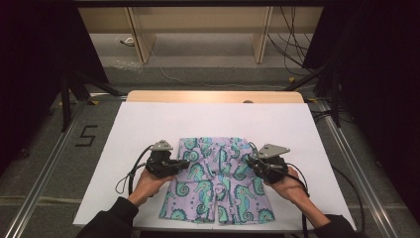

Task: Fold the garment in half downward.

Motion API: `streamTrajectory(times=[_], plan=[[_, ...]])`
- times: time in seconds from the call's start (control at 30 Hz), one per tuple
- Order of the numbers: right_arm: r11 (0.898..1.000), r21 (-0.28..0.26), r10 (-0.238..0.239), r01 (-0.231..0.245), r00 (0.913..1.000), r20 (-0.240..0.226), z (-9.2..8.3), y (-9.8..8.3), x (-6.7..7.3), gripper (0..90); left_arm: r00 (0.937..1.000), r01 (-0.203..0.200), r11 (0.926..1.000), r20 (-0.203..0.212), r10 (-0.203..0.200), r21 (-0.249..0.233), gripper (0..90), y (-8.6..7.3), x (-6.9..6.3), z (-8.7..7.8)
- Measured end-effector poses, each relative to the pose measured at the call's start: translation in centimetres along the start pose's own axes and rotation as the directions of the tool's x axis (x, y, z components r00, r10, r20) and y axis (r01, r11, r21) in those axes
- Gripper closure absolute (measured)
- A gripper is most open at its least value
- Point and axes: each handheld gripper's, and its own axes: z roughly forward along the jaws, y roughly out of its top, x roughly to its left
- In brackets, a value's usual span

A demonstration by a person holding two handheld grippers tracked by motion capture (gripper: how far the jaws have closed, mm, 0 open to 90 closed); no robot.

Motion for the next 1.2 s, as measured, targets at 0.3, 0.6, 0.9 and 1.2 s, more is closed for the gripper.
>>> streamTrajectory(times=[0.3, 0.6, 0.9, 1.2], plan=[[0.993, 0.114, 0.005, -0.003, 0.9998, -0.019, 0.7, -1.7, 0.8, 86.4, 0.9998, -0.015, 0.9964, -0.012, 0.016, 0.083, 84.2, -1.2, 0.3, 0.1], [0.985, 0.172, -0.009, 0.015, 0.9993, -0.037, 1.4, -2.2, 0.9, 78.1, 0.9997, -0.02, 0.99, 0.017, 0.018, 0.14, 73.5, -1.7, 0.2, 0.6], [0.987, 0.043, 0.155, -0.152, 0.9854, -0.071, -0.9, -0.7, -1.8, 40.2, 0.9983, -0.039, 0.9982, -0.045, 0.037, -0.045, 22.6, 1.7, -0.2, -1.5], [0.967, 0.028, 0.256, -0.255, 0.9646, -0.063, 0.4, 1.7, -5.2, 29.8, 0.9978, 0.064, 0.9973, -0.022, -0.063, 0.037, 23.8, 5.3, 1.5, 2.2]])
